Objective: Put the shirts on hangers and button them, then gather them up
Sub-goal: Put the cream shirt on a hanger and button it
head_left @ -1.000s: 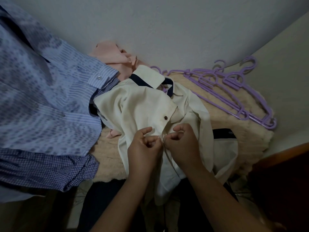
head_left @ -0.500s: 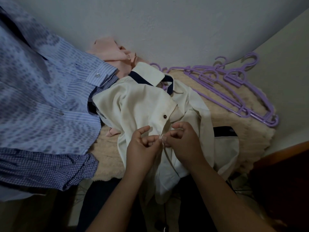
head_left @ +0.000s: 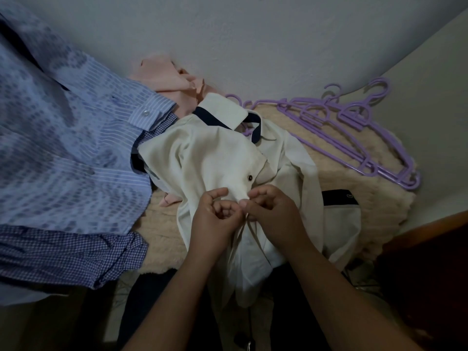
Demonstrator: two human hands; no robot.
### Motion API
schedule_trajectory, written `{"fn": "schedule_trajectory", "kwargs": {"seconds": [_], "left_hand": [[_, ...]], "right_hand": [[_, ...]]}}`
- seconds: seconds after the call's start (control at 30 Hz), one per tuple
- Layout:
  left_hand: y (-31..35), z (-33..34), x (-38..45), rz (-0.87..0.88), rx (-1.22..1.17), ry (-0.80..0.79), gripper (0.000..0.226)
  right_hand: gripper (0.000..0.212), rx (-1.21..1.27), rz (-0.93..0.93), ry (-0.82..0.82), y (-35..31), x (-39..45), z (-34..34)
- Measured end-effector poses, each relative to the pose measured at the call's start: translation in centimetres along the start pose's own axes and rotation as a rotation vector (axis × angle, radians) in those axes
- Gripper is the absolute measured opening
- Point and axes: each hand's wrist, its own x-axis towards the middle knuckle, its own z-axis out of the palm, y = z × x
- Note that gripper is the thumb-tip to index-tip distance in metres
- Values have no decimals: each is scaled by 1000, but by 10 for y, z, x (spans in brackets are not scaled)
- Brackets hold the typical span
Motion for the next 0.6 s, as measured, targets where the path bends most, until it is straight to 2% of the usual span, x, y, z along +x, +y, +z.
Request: {"fn": "schedule_trajectory", "kwargs": {"seconds": [0.1,0.3,0.47,0.53,0.6], "left_hand": [[-2,-1,3,22,28,-20,38],[-3,-4,6,4,157,11,24],[2,-8,12,-36,259,6,18],[4,-12,16,-106,211,-5,21],[4,-16,20,-226,18,-59,25]], "right_hand": [[27,-68,-60,-10,-2,-2,-1],[23,-245,-176,-7,2,-1,1],[43,-190,-169,24,8,-2,2],[44,-144,-160,26,9,-1,4],[42,-110,-160,29,9,1,5]]}}
